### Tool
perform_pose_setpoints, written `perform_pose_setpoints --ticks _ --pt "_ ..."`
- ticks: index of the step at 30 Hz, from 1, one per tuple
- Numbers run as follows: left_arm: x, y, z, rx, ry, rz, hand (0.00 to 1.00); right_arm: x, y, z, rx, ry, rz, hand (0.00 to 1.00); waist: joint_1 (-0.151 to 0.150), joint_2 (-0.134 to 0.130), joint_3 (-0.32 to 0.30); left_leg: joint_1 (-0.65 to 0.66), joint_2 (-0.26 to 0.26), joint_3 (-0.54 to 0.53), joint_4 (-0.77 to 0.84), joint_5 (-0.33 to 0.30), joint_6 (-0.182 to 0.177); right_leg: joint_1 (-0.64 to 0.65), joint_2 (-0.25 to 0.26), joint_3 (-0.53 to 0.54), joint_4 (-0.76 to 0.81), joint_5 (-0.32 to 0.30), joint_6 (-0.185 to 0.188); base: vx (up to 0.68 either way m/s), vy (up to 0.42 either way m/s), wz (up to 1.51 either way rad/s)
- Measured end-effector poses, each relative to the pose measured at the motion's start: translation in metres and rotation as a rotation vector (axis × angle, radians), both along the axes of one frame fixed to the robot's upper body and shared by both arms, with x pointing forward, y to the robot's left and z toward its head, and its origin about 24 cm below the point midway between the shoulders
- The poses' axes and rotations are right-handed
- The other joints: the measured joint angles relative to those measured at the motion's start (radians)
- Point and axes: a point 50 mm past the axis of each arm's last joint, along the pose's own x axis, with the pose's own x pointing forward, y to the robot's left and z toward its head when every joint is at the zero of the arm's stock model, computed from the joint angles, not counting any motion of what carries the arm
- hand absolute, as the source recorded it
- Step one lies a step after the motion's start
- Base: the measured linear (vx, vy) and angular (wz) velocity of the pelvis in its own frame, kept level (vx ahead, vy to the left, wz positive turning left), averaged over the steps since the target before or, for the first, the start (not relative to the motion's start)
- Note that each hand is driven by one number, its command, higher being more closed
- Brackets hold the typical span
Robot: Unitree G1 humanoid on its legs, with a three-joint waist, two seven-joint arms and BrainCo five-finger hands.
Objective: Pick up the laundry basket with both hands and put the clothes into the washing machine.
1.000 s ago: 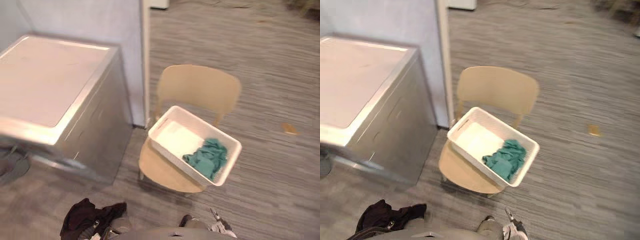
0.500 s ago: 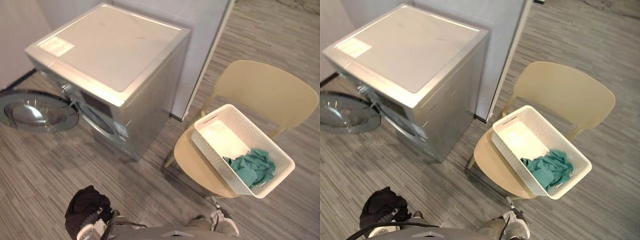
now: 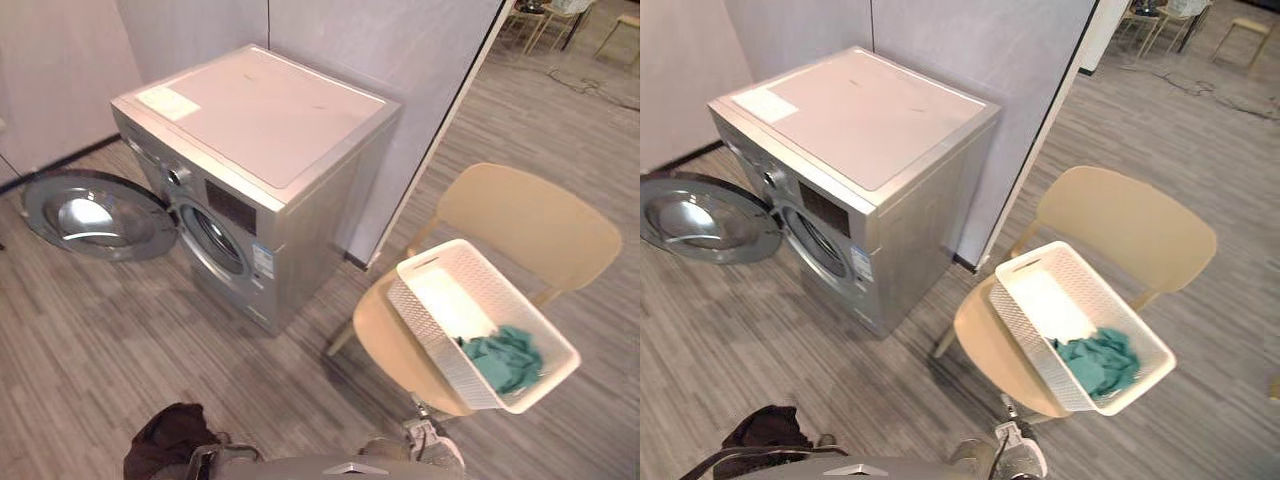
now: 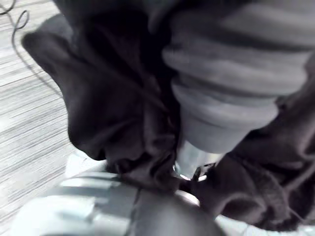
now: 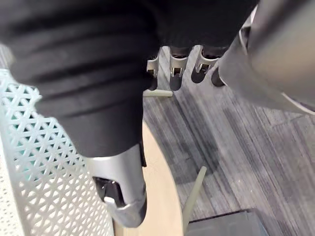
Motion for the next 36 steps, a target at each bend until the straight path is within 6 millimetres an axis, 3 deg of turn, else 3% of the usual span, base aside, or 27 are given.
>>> perform_pose_setpoints --ticks 1,2,4,7,9,10,13,14,15,17,19,20,22,23,24,27,29,30,31,33,34,36 --pt "-0.001 -0.002 -0.001 -0.007 0.002 0.018 1.00 -0.002 -0.001 0.000 -0.004 0.004 -0.002 0.00 -0.002 0.005 0.004 0.005 0.001 0.003 -0.020 0.036 0.019 -0.004 0.004 0.002 0.007 -0.001 -0.002 0.02 -0.171 0.42" --pt "0.007 -0.004 0.000 -0.015 -0.021 0.014 1.00 -0.009 -0.005 -0.001 -0.019 0.019 -0.002 0.00 -0.013 0.013 0.006 0.015 -0.001 0.031 -0.065 0.112 0.043 -0.003 0.010 0.011 0.015 -0.003 -0.020 0.04 -0.117 0.60" --pt "0.025 -0.006 0.004 -0.012 -0.081 0.005 1.00 -0.027 -0.009 -0.004 -0.033 0.062 -0.007 0.00 -0.028 0.020 0.008 0.010 -0.003 0.046 -0.085 0.138 0.070 0.013 0.032 0.070 0.008 -0.013 -0.077 0.04 -0.076 0.81" --pt "0.041 -0.010 0.009 -0.025 -0.169 0.088 1.00 -0.038 -0.007 -0.006 -0.028 0.091 0.005 0.00 -0.009 0.017 0.007 -0.007 -0.006 0.062 0.040 0.073 0.040 0.068 0.035 0.061 -0.025 -0.036 -0.063 0.01 -0.025 0.29" --pt "0.043 -0.016 0.010 -0.051 -0.206 0.146 1.00 -0.035 -0.005 -0.006 -0.028 0.084 0.023 0.00 -0.010 0.018 0.007 -0.041 0.000 0.054 0.123 0.027 -0.022 0.077 0.032 0.080 -0.022 -0.086 -0.025 -0.06 0.016 0.09" --pt "0.046 -0.016 0.014 -0.059 -0.261 0.205 1.00 -0.033 -0.005 -0.005 -0.032 0.084 0.048 0.00 -0.007 0.022 0.016 -0.144 0.018 0.018 0.372 -0.032 -0.039 0.083 0.026 0.086 0.026 -0.112 -0.023 -0.08 0.063 0.12" --pt "0.046 -0.016 0.016 -0.058 -0.297 0.252 1.00 -0.034 -0.006 -0.005 -0.043 0.090 0.086 0.00 0.023 0.033 0.016 -0.267 0.037 -0.026 0.664 -0.009 -0.041 0.090 0.012 0.120 0.070 -0.131 -0.009 -0.04 0.110 -0.19" --pt "0.041 -0.014 0.016 -0.052 -0.294 0.264 1.00 -0.036 -0.005 -0.005 -0.043 0.096 0.091 0.00 0.027 0.020 0.008 -0.287 0.046 -0.025 0.709 -0.009 -0.040 0.092 0.001 0.137 0.075 -0.136 -0.005 0.02 0.202 -0.38" --pt "0.040 -0.009 0.017 -0.043 -0.297 0.275 1.00 -0.036 -0.004 -0.006 -0.040 0.097 0.091 0.00 0.031 0.003 -0.003 -0.291 0.047 -0.023 0.725 -0.027 -0.016 0.091 -0.013 0.144 0.072 -0.135 -0.005 0.04 0.226 -0.29" --pt "0.037 -0.008 0.016 -0.041 -0.291 0.283 1.00 -0.033 -0.006 -0.004 -0.050 0.083 0.093 0.00 0.032 0.007 -0.002 -0.288 0.064 -0.035 0.665 -0.110 0.047 0.075 -0.021 0.186 0.069 -0.135 -0.003 0.08 0.301 -0.46" --pt "0.033 -0.005 0.016 -0.041 -0.291 0.325 1.00 -0.033 -0.006 -0.003 -0.060 0.085 0.112 0.00 0.039 0.001 -0.007 -0.286 0.078 -0.084 0.530 -0.133 0.051 0.049 -0.045 0.244 0.063 -0.134 0.015 0.13 0.398 -0.61" --pt "0.027 -0.006 0.013 -0.049 -0.273 0.351 1.00 -0.037 -0.008 -0.004 -0.069 0.103 0.119 0.00 0.039 0.008 -0.012 -0.280 0.072 -0.146 0.435 -0.130 0.053 0.054 -0.063 0.279 0.035 -0.138 0.043 0.21 0.511 -0.50" --pt "0.015 -0.010 0.008 -0.065 -0.226 0.368 1.00 -0.047 -0.013 -0.005 -0.070 0.133 0.084 0.00 0.039 0.019 -0.034 -0.270 0.044 -0.190 0.387 -0.105 0.001 0.066 -0.090 0.325 0.003 -0.146 0.071 0.29 0.509 -0.28" --pt "-0.004 0.000 0.004 -0.052 -0.162 0.403 1.00 -0.063 -0.001 -0.013 -0.013 0.209 0.067 0.00 0.024 -0.018 -0.062 -0.276 -0.038 -0.150 0.461 -0.152 -0.065 0.110 -0.140 0.418 -0.038 -0.141 0.095 0.30 0.301 0.03" --pt "-0.004 0.002 0.005 -0.046 -0.161 0.410 1.00 -0.068 0.003 -0.015 0.009 0.229 0.060 0.00 0.012 -0.030 -0.074 -0.285 -0.060 -0.145 0.479 -0.167 -0.059 0.112 -0.135 0.428 -0.041 -0.125 0.095 0.37 0.318 0.01" --pt "0.001 0.002 0.005 -0.052 -0.160 0.380 1.00 -0.075 0.001 -0.016 0.020 0.239 -0.012 0.00 0.000 -0.030 -0.094 -0.298 -0.120 -0.119 0.539 -0.226 -0.019 0.101 -0.174 0.447 -0.046 0.090 0.071 0.33 0.423 0.01" --pt "0.008 0.000 0.005 -0.057 -0.165 0.329 1.00 -0.068 0.000 -0.014 0.012 0.219 -0.013 0.00 0.003 -0.024 -0.093 -0.261 -0.129 -0.076 0.508 -0.234 0.008 0.009 -0.176 0.482 0.074 0.207 0.003 0.23 0.356 -0.35" --pt "0.010 0.000 0.005 -0.057 -0.162 0.290 1.00 -0.064 -0.001 -0.014 0.006 0.206 -0.004 0.00 0.000 -0.018 -0.089 -0.214 -0.135 -0.046 0.465 -0.227 0.029 -0.052 -0.180 0.493 0.159 0.303 -0.063 0.17 0.243 -0.47" --pt "0.011 0.000 0.005 -0.057 -0.161 0.270 1.00 -0.062 -0.001 -0.013 0.002 0.201 0.004 0.00 -0.005 -0.014 -0.087 -0.188 -0.132 -0.031 0.441 -0.221 0.040 -0.075 -0.180 0.490 0.211 0.315 -0.082 0.18 0.220 -0.39" --pt "0.017 -0.005 0.005 -0.076 -0.169 0.232 1.00 -0.055 -0.001 -0.012 -0.005 0.184 0.035 0.00 -0.016 -0.004 -0.081 -0.082 -0.129 0.018 0.356 -0.207 0.061 -0.166 -0.140 0.388 0.422 0.166 -0.066 0.16 0.127 -0.46" --pt "0.018 -0.007 0.005 -0.083 -0.171 0.232 1.00 -0.051 -0.001 -0.011 -0.013 0.172 0.052 0.00 -0.016 -0.003 -0.080 -0.053 -0.126 0.037 0.337 -0.206 0.062 -0.183 -0.123 0.348 0.455 0.121 -0.064 0.16 0.057 -0.75" --pt "0.020 -0.013 0.004 -0.103 -0.177 0.245 1.00 -0.047 -0.002 -0.009 -0.033 0.156 0.102 0.00 -0.019 -0.001 -0.079 0.020 -0.107 0.115 0.289 -0.209 0.061 -0.222 -0.030 0.190 0.448 -0.003 -0.037 0.08 -0.042 -0.84"
